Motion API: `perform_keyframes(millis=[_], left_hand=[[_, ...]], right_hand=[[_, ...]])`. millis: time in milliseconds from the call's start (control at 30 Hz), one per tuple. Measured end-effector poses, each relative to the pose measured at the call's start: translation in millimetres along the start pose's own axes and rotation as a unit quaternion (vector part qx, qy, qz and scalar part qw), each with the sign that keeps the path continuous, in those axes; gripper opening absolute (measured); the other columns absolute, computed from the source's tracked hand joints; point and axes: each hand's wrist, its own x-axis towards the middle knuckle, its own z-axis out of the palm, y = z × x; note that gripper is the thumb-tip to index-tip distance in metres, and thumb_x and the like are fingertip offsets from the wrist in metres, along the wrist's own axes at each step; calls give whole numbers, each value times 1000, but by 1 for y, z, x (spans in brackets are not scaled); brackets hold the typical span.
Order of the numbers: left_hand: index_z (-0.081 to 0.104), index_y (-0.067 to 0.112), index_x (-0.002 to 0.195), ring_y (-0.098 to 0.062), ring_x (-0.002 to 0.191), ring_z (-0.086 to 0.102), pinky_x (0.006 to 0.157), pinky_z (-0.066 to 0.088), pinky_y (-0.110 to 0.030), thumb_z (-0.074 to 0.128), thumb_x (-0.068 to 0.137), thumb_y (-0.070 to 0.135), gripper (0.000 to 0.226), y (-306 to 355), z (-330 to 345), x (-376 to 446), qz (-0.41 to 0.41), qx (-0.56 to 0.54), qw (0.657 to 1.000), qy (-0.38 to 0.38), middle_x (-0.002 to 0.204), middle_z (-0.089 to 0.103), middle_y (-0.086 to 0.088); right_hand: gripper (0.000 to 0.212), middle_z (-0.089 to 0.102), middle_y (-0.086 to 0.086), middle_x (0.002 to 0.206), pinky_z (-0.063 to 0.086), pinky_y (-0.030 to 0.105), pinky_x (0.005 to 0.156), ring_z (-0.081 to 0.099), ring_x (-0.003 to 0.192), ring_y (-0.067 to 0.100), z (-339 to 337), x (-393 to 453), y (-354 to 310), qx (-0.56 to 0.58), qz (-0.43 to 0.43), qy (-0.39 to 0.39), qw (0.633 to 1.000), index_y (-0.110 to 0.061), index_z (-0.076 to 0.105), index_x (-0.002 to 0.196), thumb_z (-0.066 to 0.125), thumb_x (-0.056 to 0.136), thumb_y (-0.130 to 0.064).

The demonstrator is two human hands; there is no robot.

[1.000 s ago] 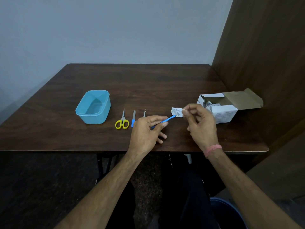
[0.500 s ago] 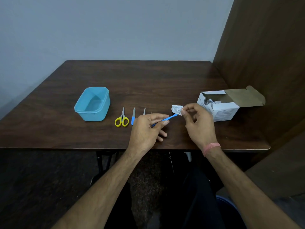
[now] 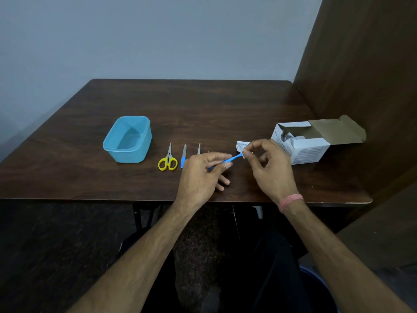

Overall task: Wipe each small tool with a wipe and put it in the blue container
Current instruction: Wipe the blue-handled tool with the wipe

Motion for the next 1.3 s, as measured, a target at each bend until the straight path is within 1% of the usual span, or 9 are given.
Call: perform_keyframes(millis=[233, 400, 567, 700, 800, 933, 1067, 1167, 1300], left_hand=[[83, 16, 123, -24, 67, 82, 53, 63, -28, 78, 105, 12, 19, -2, 0, 2, 2, 13, 1000, -5, 109, 85, 0], [84, 25, 115, -26, 66, 81, 53, 64, -29, 77, 106, 10, 19, -1, 0, 0, 10, 7, 1000, -5, 103, 86, 3], [82, 35, 106, -24, 65, 81, 52, 64, -29, 77, 106, 11, 25, 1, 0, 0, 20, 15, 1000, 0, 100, 86, 8], [85, 19, 118, -22, 63, 80, 53, 64, -29, 77, 106, 10, 17, -2, -1, 1, 22, 25, 999, -2, 101, 86, 5], [84, 21, 116, -21, 63, 80, 53, 63, -28, 76, 106, 10, 17, -2, -1, 1, 23, 27, 999, -6, 100, 86, 6], [83, 27, 111, -21, 61, 79, 52, 63, -30, 76, 106, 11, 19, -3, 0, 2, 26, 20, 999, 1, 96, 86, 6], [85, 20, 117, -23, 62, 80, 53, 64, -32, 76, 106, 12, 16, -6, -1, 2, 35, 26, 999, -5, 99, 86, 4], [85, 19, 117, -23, 62, 80, 53, 64, -33, 77, 106, 12, 16, -5, 0, 2, 28, 21, 999, -2, 98, 86, 3], [84, 16, 119, -22, 61, 79, 52, 62, -30, 77, 106, 11, 16, -4, 0, 2, 19, 30, 999, 2, 97, 86, 1]], right_hand=[[4, 67, -6, 108, 46, 10, 71, 64, 71, 0, 0, 0, -5, 14, -5, -28, 999, -22, 83, 98, 84, 97, -19], [11, 65, -13, 107, 48, 13, 75, 63, 77, 5, 2, -1, 0, 7, -27, -42, 999, -28, 87, 106, 85, 97, -21], [13, 63, -16, 108, 56, 22, 80, 63, 86, 1, 4, -2, 2, -38, -46, -20, 998, -29, 86, 111, 83, 100, -25], [16, 60, -20, 113, 60, 38, 81, 64, 100, 9, 5, -5, 3, -79, -96, -56, 991, -32, 85, 116, 79, 102, -27], [16, 61, -17, 111, 60, 45, 80, 62, 105, 16, 6, -6, 3, -109, -109, -30, 988, -31, 86, 114, 79, 102, -26], [15, 64, -11, 108, 60, 44, 78, 61, 106, 16, 5, -8, 2, -113, -100, 16, 988, -29, 88, 112, 80, 100, -24], [17, 64, -12, 107, 59, 40, 76, 64, 99, 18, 4, -9, 2, -100, -127, -12, 987, -27, 87, 112, 82, 99, -18], [16, 67, -11, 104, 56, 35, 81, 62, 102, 19, 2, -7, 3, -106, -110, 18, 988, -28, 88, 110, 84, 97, -20], [12, 71, -10, 107, 56, 37, 83, 57, 108, 18, 2, -5, 4, -122, -78, 41, 989, -27, 89, 105, 87, 94, -22]])
